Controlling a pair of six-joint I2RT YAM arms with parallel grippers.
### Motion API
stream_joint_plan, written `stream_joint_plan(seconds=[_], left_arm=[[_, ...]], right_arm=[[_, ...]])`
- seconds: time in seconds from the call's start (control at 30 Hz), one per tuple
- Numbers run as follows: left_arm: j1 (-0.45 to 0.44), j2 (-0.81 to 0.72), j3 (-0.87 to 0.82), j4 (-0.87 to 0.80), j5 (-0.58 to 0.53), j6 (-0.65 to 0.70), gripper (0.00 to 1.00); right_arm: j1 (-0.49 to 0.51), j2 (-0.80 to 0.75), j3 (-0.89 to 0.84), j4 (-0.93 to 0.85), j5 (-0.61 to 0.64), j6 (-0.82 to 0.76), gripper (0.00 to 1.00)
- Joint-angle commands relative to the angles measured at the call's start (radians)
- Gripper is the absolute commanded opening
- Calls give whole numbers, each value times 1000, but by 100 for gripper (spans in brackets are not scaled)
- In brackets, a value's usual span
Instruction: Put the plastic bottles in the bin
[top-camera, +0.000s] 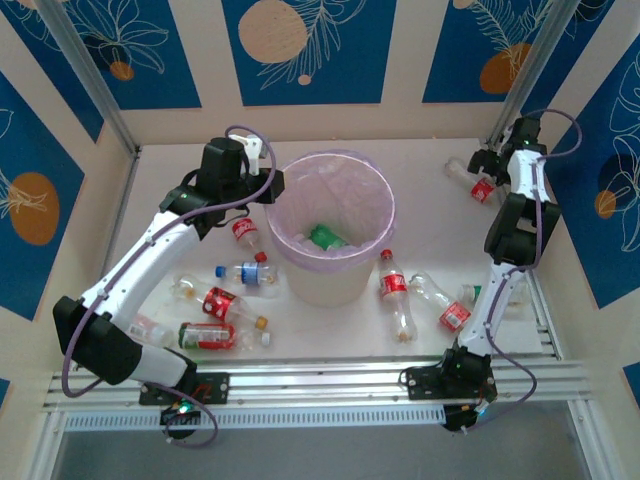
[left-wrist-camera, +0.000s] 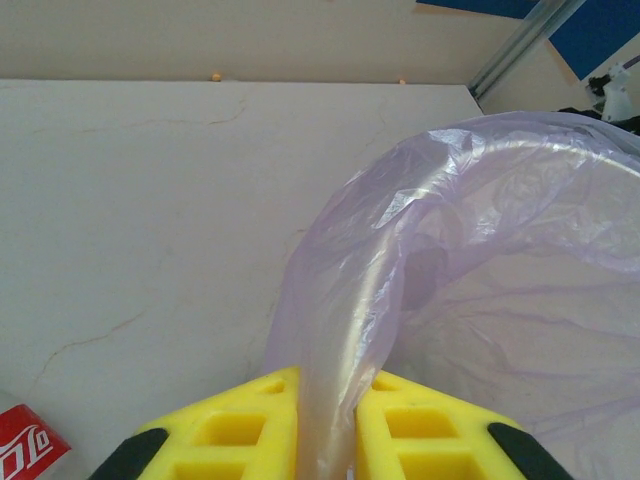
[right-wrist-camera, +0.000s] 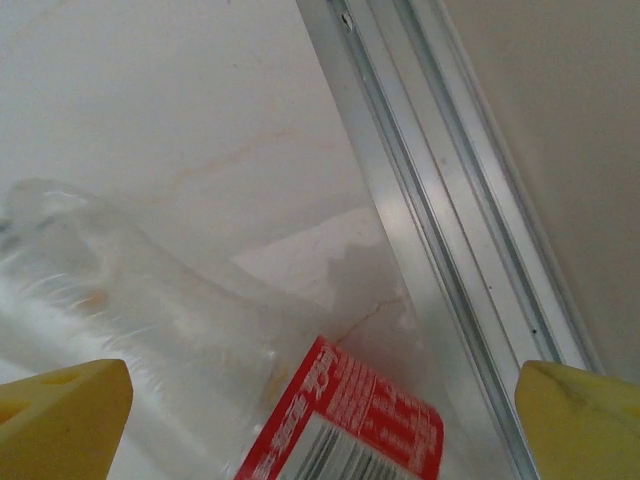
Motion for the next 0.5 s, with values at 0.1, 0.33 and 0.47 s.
stream_joint_plan(seconds=[0.1, 0.33, 0.47], left_arm=[[-5, -7, 24, -34, -40, 2, 19], [-5, -21, 23, -36, -45, 5, 19], [-5, -27, 21, -40, -47, 8, 19]], right_arm=[[6, 65, 76, -98, -114, -32, 97], [38, 27, -16, -132, -160, -72, 95], [56, -6, -75, -143, -182, -86, 95]])
